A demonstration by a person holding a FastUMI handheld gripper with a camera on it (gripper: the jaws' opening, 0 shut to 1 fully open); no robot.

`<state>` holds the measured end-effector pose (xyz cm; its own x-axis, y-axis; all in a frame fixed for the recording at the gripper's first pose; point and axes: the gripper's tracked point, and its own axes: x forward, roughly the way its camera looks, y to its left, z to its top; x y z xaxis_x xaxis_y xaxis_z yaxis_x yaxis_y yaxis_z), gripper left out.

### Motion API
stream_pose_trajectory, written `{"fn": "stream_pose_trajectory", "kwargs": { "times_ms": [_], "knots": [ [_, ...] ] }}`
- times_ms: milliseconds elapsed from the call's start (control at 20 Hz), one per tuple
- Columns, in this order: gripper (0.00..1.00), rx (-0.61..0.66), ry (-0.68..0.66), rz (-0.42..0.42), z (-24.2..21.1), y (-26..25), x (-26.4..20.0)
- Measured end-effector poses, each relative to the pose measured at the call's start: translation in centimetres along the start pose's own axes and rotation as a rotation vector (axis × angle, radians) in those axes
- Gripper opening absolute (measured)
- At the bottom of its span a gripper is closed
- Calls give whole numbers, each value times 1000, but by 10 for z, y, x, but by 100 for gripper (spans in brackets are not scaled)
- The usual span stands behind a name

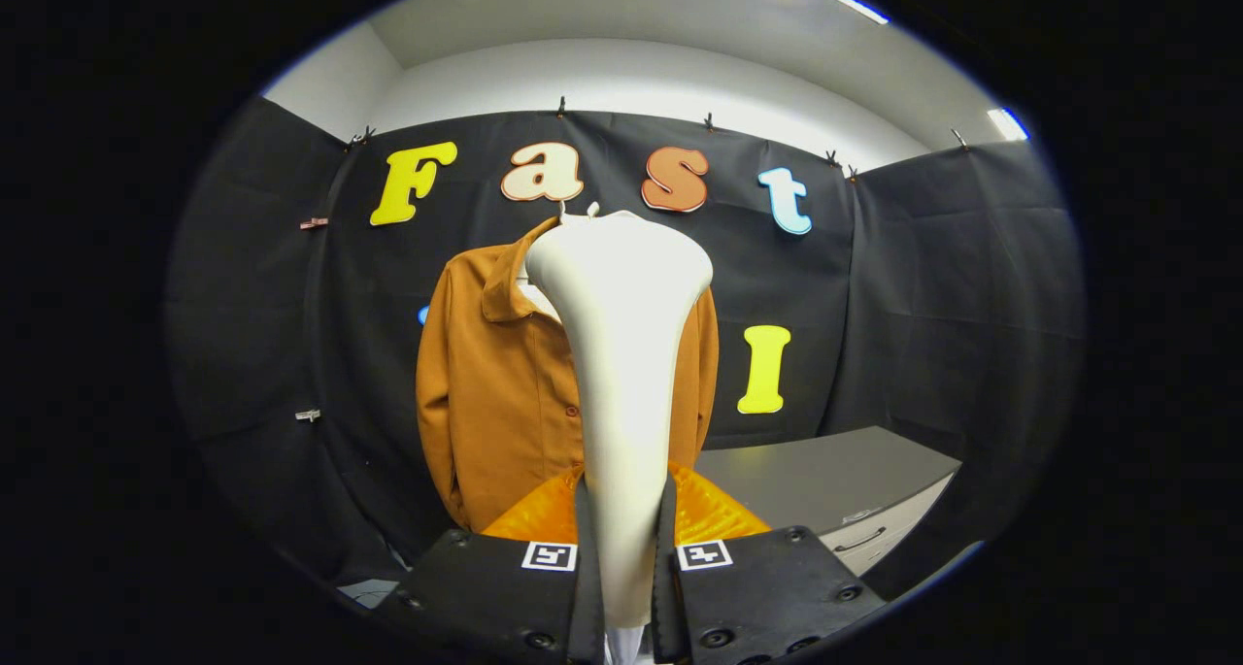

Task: Iron the clothes twice with a garment steamer, once on the left side and once on the right side.

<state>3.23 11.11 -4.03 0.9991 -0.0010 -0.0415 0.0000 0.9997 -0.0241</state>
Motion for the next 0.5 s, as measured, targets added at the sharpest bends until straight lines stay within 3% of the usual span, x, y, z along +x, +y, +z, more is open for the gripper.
{"fn": "stream_pose_trajectory", "kwargs": {
  "times_ms": [500],
  "knots": [
    [23, 10, -25, -7, 10, -17, -5]
  ]
}}
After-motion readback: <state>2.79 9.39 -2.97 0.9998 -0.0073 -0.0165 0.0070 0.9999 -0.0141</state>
